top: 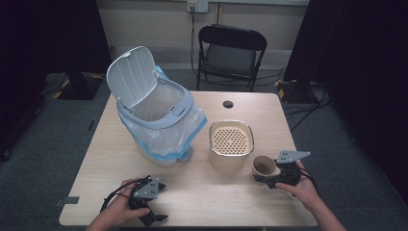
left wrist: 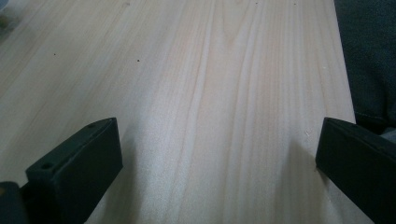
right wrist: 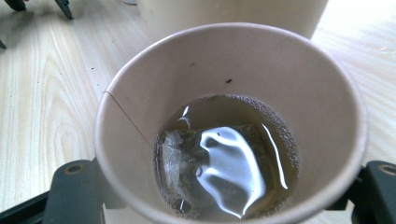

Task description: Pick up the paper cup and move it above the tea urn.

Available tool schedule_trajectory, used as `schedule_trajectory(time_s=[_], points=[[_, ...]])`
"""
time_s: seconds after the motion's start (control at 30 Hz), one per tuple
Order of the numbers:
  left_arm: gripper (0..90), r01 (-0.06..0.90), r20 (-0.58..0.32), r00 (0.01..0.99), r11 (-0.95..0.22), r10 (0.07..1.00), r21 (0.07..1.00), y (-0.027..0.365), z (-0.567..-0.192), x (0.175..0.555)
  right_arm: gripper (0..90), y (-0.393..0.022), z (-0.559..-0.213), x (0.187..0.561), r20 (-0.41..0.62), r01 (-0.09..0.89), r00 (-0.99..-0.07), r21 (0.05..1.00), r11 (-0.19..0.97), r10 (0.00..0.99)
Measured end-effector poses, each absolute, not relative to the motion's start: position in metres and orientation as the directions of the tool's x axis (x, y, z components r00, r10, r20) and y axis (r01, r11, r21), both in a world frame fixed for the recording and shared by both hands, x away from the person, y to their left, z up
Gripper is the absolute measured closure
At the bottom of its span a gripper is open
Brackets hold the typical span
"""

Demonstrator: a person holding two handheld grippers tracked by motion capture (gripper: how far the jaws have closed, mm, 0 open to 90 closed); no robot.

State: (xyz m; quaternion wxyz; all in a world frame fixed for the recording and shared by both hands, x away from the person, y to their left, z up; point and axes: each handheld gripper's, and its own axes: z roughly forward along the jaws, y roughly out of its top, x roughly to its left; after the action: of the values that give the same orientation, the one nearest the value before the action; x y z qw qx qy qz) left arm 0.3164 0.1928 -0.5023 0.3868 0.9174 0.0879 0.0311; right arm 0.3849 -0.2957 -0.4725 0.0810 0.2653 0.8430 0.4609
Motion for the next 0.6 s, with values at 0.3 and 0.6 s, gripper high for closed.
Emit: schedule_trajectory(time_s=[0.3, 0.6], points=[[0.0, 0.135, -0.012, 0.983, -0.686, 0.182, 0.715, 0.193, -0.502, 0.317, 25.7, -0.307, -0.460, 0.397, 0.098, 0.388, -0.826, 0.813, 0.434, 0.556], [0.0, 0.135, -0.012, 0.983, -0.686, 0.182, 0.715, 0.193, -0.502, 0.317, 25.8, -0.308, -0.448, 0.415, 0.081, 0.386, -0.818, 0.811, 0.440, 0.569]])
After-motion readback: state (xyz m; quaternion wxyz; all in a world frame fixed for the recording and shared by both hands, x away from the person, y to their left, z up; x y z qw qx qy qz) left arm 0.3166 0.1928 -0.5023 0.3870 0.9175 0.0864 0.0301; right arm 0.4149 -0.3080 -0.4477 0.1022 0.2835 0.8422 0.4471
